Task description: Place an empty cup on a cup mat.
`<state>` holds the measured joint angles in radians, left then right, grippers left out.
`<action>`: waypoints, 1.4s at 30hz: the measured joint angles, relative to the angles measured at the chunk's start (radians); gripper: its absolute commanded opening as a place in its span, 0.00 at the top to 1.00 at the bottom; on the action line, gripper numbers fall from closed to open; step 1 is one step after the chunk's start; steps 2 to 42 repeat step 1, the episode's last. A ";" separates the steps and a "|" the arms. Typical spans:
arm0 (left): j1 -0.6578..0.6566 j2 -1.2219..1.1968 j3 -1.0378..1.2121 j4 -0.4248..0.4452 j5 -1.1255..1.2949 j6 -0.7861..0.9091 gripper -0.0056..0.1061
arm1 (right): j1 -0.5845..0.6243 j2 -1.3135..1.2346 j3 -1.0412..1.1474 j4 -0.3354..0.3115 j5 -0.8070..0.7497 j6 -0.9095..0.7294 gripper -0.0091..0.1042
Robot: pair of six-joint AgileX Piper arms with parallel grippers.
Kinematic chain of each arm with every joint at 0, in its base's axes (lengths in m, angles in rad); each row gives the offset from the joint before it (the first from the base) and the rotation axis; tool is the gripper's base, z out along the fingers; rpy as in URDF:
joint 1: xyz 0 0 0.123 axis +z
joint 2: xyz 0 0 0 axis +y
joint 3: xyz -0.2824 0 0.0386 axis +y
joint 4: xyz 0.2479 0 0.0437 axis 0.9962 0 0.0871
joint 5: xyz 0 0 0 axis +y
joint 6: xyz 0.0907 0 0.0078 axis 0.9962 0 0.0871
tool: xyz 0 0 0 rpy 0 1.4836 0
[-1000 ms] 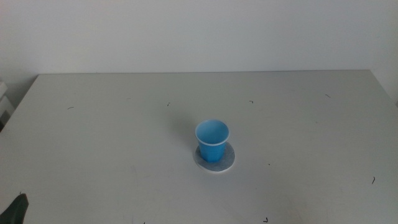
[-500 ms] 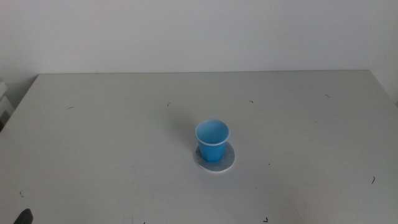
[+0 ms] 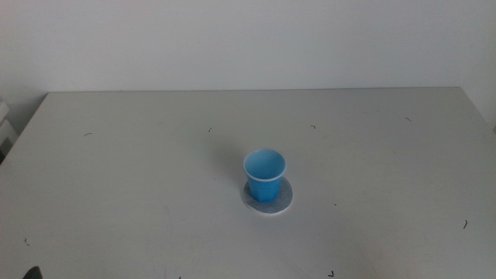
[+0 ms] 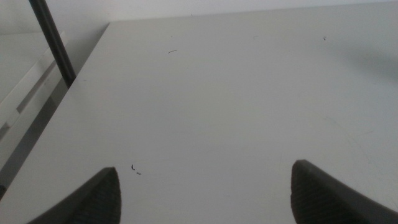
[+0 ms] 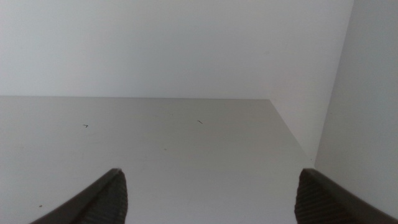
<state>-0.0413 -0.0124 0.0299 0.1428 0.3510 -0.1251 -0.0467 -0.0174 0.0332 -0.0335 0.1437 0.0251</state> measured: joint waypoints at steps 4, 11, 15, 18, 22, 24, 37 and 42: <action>0.000 -0.001 0.000 -0.001 0.000 0.000 0.01 | 0.000 0.000 0.000 0.000 0.000 0.000 0.09; 0.000 -0.001 0.000 -0.001 0.000 0.000 0.01 | 0.000 0.000 0.000 0.000 0.000 0.000 0.09; 0.000 -0.001 0.000 -0.001 0.000 0.000 0.01 | 0.000 0.000 0.000 0.000 0.000 0.000 0.09; 0.000 -0.001 0.000 -0.001 0.000 0.000 0.01 | 0.000 0.000 0.000 0.000 0.000 0.000 0.09; 0.000 -0.001 0.000 -0.001 0.000 0.000 0.01 | 0.000 0.000 0.000 0.000 0.000 0.000 0.09; 0.000 -0.001 0.000 -0.001 0.000 0.000 0.01 | 0.000 0.000 0.000 0.000 0.000 0.000 0.09; 0.000 -0.001 0.000 -0.001 0.000 0.000 0.01 | 0.000 0.000 0.000 0.000 0.000 0.000 0.09; 0.000 -0.001 0.000 -0.001 0.000 0.000 0.01 | 0.000 0.000 0.000 0.000 0.000 0.000 0.09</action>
